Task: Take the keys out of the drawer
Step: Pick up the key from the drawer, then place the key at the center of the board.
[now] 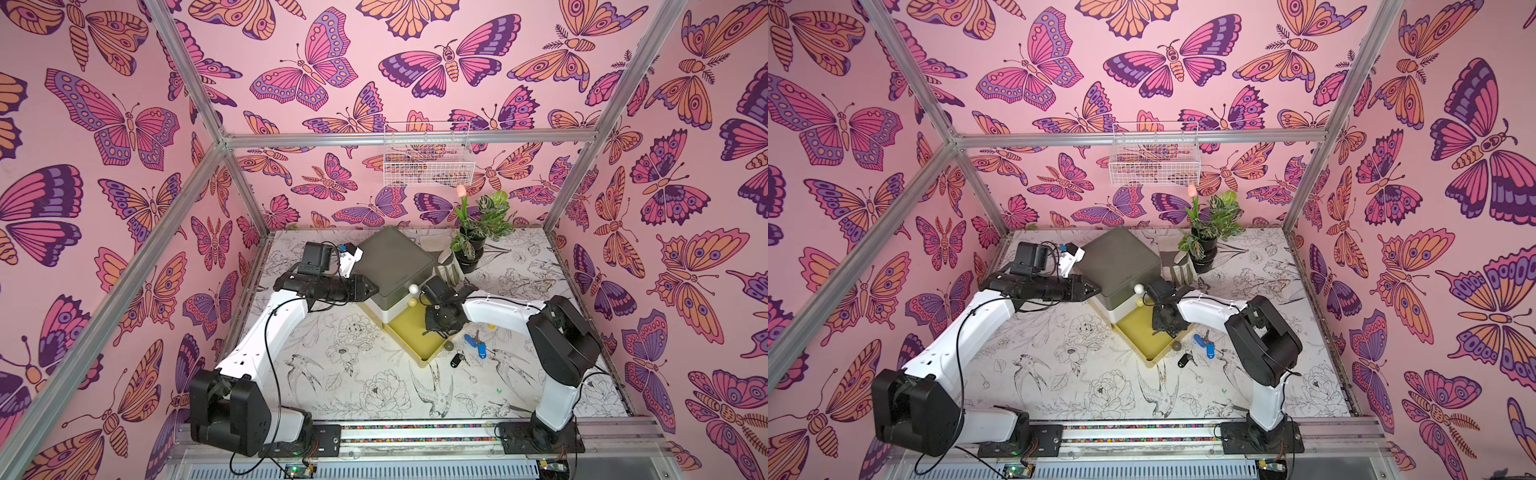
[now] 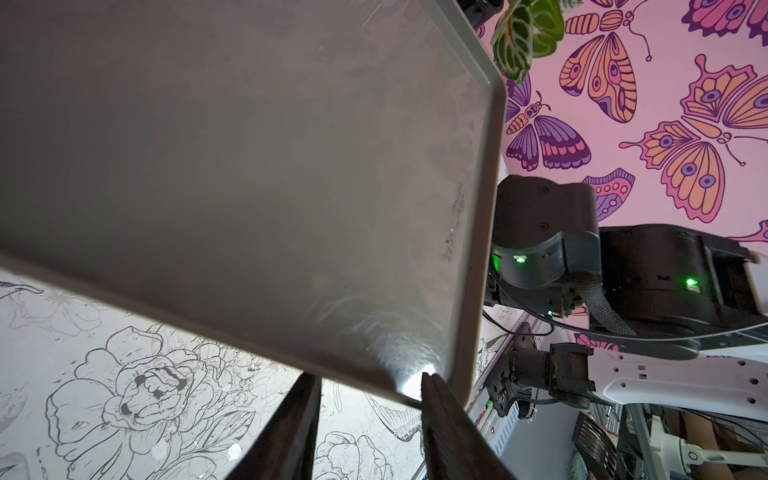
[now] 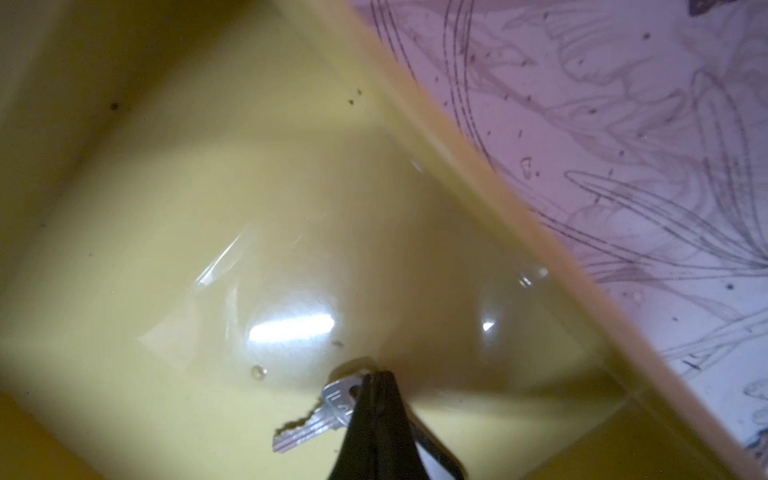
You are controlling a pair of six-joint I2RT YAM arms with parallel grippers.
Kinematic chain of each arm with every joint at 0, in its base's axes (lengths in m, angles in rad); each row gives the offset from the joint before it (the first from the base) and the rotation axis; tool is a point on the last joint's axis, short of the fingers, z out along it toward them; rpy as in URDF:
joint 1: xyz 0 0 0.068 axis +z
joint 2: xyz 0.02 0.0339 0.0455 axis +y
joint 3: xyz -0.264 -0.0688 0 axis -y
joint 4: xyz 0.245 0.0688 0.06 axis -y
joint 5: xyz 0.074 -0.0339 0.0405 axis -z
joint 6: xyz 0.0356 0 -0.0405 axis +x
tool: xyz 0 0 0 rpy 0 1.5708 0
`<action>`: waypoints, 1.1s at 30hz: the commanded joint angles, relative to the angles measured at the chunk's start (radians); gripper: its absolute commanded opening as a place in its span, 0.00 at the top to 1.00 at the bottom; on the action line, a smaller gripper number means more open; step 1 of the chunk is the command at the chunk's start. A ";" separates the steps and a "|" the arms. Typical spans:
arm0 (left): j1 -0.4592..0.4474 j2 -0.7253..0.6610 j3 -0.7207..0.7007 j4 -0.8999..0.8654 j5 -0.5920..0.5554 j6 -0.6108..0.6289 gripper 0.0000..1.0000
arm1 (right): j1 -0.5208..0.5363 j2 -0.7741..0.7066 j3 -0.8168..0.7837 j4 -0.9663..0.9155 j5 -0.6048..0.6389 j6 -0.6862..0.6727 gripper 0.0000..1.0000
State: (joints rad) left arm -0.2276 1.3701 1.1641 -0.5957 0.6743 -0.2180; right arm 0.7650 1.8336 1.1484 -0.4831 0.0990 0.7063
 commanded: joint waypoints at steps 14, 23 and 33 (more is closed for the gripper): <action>0.005 0.016 0.008 -0.006 0.009 -0.006 0.56 | -0.004 -0.189 -0.028 -0.023 0.042 0.021 1.00; 0.005 -0.001 0.030 0.037 0.024 -0.060 0.56 | -0.004 -0.286 -0.006 -0.102 0.052 0.018 1.00; 0.005 -0.058 0.060 0.071 0.025 -0.118 0.56 | -0.004 -0.432 -0.060 -0.153 0.063 0.030 1.00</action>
State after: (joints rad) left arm -0.2272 1.3544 1.1900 -0.5934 0.6769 -0.3180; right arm 0.7650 1.4345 1.1107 -0.5865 0.1390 0.7147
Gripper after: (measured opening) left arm 0.441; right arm 0.052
